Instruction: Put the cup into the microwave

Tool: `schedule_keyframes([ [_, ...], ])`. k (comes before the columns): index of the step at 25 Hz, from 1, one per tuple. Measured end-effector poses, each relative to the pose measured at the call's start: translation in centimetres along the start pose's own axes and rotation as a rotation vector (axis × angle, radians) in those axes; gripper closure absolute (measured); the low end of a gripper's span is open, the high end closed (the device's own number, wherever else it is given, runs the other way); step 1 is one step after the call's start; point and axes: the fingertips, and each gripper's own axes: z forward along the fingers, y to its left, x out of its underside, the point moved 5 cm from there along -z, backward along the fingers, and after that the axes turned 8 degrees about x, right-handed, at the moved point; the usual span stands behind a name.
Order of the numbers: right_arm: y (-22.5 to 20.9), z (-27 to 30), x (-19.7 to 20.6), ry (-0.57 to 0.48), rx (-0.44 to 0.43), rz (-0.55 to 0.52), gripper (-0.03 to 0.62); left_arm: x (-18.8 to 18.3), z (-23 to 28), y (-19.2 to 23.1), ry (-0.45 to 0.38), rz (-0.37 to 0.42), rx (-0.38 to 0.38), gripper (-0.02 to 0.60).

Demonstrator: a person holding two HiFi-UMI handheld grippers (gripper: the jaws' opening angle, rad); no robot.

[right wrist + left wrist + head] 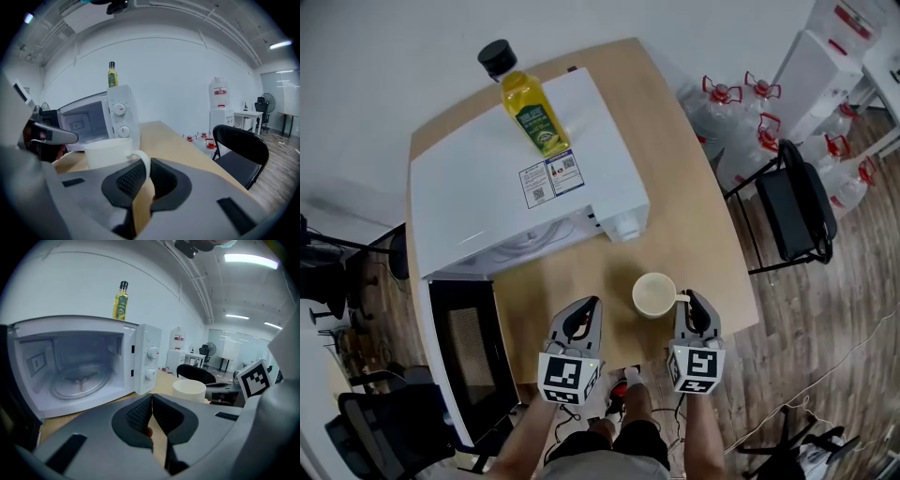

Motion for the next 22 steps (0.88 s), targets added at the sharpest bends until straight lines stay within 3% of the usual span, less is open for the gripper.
schedule_keyframes([
  [22,11.4,-0.4,-7.5,-0.041,-0.307,-0.068,0.557,-3.2,-10.4,5.6,-0.131,-0.052,-0.256,0.557],
])
